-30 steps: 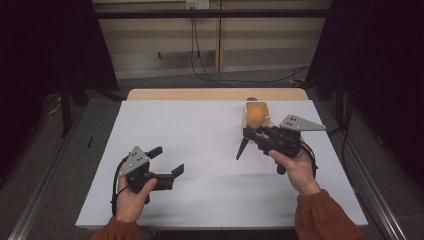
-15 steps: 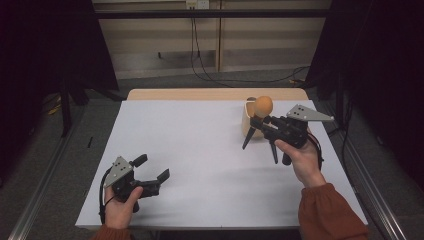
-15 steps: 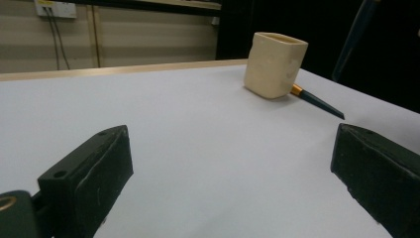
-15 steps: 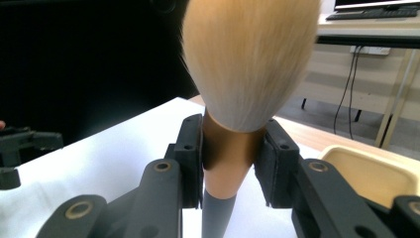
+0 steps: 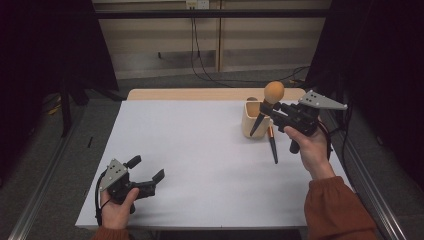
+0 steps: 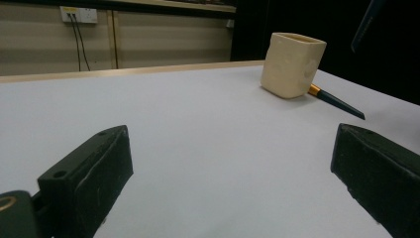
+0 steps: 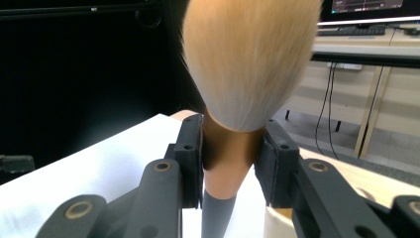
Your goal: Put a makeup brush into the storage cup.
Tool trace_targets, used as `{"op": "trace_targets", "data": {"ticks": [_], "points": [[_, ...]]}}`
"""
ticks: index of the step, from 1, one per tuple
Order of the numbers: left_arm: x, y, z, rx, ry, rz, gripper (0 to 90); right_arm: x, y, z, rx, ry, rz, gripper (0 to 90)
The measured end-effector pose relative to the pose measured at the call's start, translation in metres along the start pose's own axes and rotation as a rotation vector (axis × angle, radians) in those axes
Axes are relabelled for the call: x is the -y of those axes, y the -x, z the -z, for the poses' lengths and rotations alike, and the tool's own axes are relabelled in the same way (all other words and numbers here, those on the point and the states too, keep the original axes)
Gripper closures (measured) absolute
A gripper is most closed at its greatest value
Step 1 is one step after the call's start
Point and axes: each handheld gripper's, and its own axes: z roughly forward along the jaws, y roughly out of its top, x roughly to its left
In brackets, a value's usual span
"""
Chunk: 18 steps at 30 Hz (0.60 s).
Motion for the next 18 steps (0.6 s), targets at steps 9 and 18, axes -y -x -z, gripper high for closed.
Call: {"op": "trace_targets", "data": {"ticks": [9, 18], "points": [[0.0, -0.001, 0.0, -0.027, 0.003, -0.014, 2.0, -0.02, 0.011, -0.009, 0.044, 0.006, 0.021, 66.5], [0.0, 0.0, 0.001, -0.003, 0.017, -0.026, 2.1, -0.039, 0.02, -0.024, 0.068, 0.012, 0.036, 66.6]]}}
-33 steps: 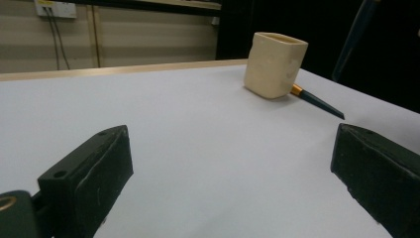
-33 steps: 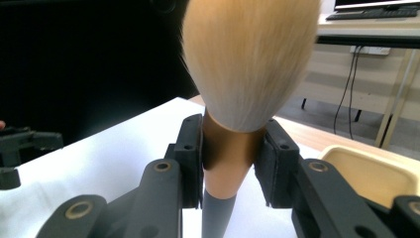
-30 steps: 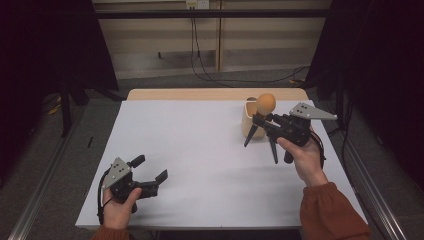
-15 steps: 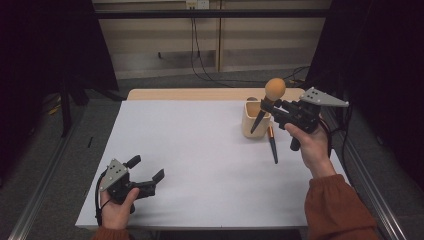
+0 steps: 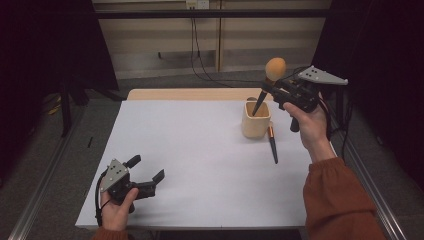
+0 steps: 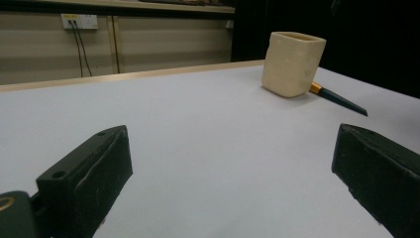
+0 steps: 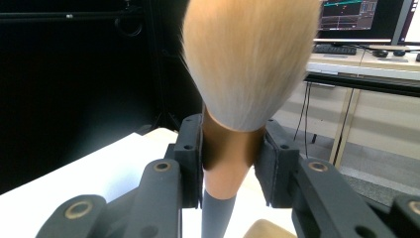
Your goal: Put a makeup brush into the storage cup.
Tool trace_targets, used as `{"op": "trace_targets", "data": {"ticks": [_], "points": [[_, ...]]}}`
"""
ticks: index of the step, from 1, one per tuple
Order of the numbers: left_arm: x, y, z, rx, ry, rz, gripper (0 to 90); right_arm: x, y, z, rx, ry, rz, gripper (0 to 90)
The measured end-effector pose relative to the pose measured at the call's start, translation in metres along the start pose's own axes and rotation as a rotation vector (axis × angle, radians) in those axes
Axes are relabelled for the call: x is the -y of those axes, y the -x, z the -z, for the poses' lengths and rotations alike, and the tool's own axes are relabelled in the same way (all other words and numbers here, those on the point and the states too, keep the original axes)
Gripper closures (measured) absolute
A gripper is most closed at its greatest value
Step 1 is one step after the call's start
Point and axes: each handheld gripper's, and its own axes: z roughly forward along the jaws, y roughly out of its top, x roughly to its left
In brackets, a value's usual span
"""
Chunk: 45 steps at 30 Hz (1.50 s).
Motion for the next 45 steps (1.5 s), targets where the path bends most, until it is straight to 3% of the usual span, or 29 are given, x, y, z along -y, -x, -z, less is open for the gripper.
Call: {"op": "trace_targets", "data": {"ticks": [6, 12, 24, 30, 45], "points": [[0.001, 0.0, -0.001, 0.011, -0.005, 0.012, 2.1, 0.001, 0.004, -0.013, 0.021, -0.021, 0.006, 66.5], [0.001, -0.002, 0.0, 0.001, -0.009, -0.002, 2.2, 0.008, 0.011, -0.025, 0.048, -0.053, 0.007, 66.5], [0.002, -0.002, 0.001, 0.0, -0.019, 0.001, 2.5, 0.016, 0.02, -0.029, 0.082, -0.074, 0.012, 66.5], [0.002, -0.003, 0.002, -0.016, -0.023, -0.007, 2.4, 0.025, 0.025, -0.034, 0.091, -0.089, 0.006, 66.5], [0.002, -0.003, 0.001, -0.009, -0.032, -0.022, 2.4, 0.048, 0.034, -0.042, 0.112, -0.133, 0.005, 66.4]]}}
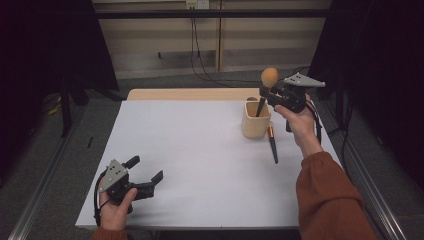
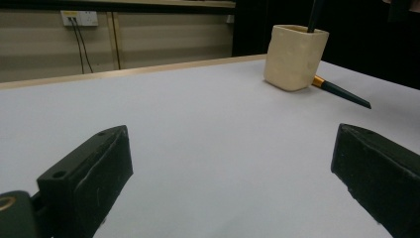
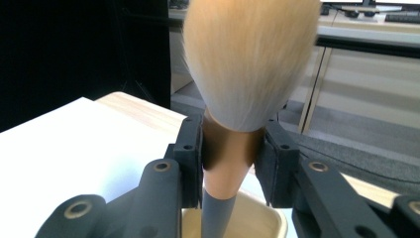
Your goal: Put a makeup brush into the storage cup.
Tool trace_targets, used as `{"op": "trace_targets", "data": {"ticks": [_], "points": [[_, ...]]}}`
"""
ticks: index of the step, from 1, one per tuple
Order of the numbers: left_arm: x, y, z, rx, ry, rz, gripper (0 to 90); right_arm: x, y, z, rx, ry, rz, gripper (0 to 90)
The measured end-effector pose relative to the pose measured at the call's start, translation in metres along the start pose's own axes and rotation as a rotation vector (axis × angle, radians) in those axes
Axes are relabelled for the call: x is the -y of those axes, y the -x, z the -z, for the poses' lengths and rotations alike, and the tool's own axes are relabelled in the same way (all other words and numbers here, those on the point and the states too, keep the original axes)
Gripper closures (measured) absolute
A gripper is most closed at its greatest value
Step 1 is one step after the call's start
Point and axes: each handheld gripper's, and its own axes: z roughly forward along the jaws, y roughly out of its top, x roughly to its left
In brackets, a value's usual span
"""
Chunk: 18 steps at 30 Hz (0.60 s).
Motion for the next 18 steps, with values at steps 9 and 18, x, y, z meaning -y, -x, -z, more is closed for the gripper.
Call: {"op": "trace_targets", "data": {"ticks": [9, 18], "points": [[0.0, 0.0, 0.0, 0.0, -0.006, -0.012, 2.5, 0.016, 0.006, -0.005, 0.003, -0.037, -0.03, 66.4], [0.001, 0.0, -0.001, -0.004, -0.015, -0.014, 2.5, 0.025, 0.007, -0.012, -0.002, -0.069, -0.043, 66.4]]}}
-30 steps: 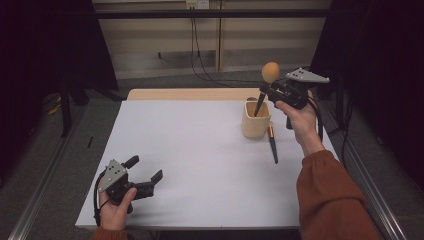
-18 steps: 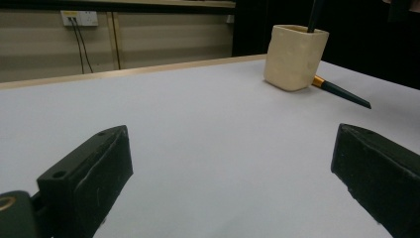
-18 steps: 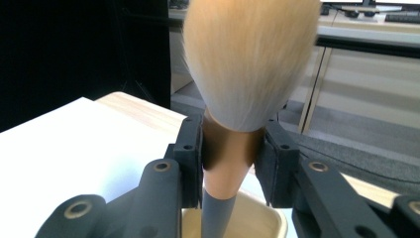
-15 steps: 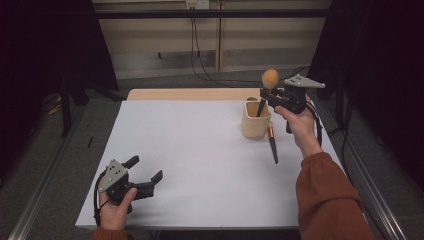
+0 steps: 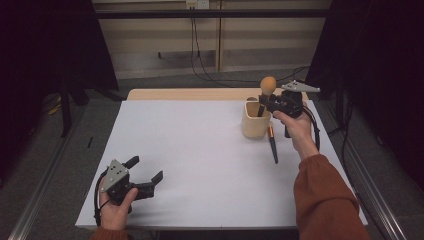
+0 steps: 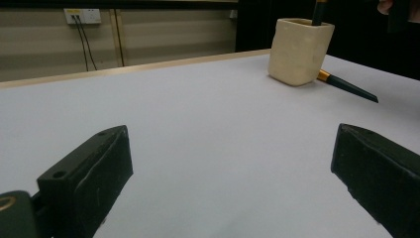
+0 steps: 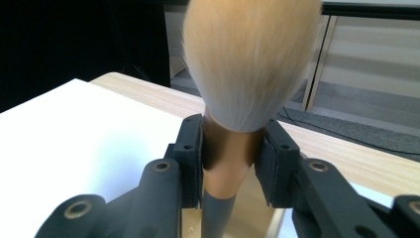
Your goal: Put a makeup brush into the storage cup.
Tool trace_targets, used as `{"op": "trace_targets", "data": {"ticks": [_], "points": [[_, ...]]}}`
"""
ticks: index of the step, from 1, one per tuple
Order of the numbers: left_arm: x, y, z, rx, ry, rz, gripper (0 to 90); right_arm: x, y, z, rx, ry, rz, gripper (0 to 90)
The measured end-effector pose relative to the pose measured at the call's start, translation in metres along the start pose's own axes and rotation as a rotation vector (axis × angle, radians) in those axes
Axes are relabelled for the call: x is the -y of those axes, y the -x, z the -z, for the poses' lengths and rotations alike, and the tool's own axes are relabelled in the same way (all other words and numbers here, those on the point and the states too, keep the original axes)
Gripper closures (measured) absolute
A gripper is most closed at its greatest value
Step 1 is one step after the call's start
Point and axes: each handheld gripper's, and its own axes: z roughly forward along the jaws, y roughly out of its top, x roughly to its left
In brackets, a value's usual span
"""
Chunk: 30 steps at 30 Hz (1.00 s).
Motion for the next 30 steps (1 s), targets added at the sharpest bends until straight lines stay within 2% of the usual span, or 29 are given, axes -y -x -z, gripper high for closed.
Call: {"op": "trace_targets", "data": {"ticks": [7, 16, 20, 21, 22, 24, 29, 30], "points": [[0.0, 0.001, -0.001, -0.007, -0.008, -0.008, 2.6, 0.006, -0.005, -0.007, -0.013, -0.026, 0.008, 66.3], [0.0, 0.001, -0.002, -0.018, -0.02, -0.016, 2.9, 0.017, -0.004, -0.012, -0.02, -0.062, -0.013, 65.6], [0.0, 0.001, -0.001, -0.02, -0.02, -0.017, 2.9, 0.02, -0.003, -0.011, -0.015, -0.062, -0.04, 56.3], [0.0, 0.001, -0.001, -0.021, -0.019, -0.017, 2.9, 0.02, -0.001, -0.01, -0.015, -0.065, -0.051, 49.2], [0.0, 0.001, -0.001, -0.022, -0.019, -0.015, 2.9, 0.02, -0.001, -0.01, -0.015, -0.065, -0.051, 49.2], [0.0, 0.001, -0.001, -0.021, -0.023, -0.021, 2.9, 0.021, 0.0, -0.009, -0.021, -0.076, -0.064, 40.2], [0.0, 0.001, -0.001, -0.02, -0.015, -0.012, 2.9, 0.024, 0.0, -0.007, -0.001, -0.069, -0.061, 24.9], [0.0, 0.001, -0.001, -0.015, -0.011, -0.012, 2.9, 0.025, 0.0, -0.006, -0.001, -0.068, -0.061, 24.2]]}}
